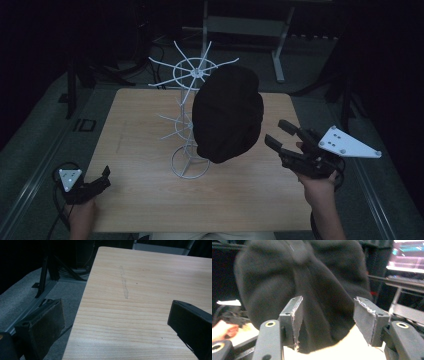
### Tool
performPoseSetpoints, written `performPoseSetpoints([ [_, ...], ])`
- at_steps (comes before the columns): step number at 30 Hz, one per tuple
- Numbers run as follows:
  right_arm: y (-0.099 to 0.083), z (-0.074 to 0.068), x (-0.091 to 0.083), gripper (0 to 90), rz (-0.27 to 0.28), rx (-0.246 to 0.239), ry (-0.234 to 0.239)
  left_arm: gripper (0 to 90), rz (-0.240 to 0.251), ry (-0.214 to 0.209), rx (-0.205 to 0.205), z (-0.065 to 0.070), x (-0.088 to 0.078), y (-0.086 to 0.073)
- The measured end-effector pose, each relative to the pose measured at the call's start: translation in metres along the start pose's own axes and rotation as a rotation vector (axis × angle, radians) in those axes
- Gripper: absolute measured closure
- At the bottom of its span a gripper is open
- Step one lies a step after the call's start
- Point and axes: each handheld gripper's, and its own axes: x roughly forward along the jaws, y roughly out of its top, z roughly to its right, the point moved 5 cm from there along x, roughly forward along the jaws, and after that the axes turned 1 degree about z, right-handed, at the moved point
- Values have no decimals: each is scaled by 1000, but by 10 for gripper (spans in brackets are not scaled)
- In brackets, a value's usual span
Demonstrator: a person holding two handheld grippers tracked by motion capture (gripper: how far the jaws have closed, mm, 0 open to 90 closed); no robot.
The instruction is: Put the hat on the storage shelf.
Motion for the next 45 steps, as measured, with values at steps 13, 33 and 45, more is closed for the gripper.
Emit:
performPoseSetpoints([
  [13,-80,40,10,355,-184,76,-84,15,-4,3,0,0,0,0],
  [33,-196,88,18,129,-391,156,-220,15,-5,0,-8,-1,1,0],
  [45,-253,113,-6,137,-487,202,-328,15,-6,0,-7,-1,0,0],
])
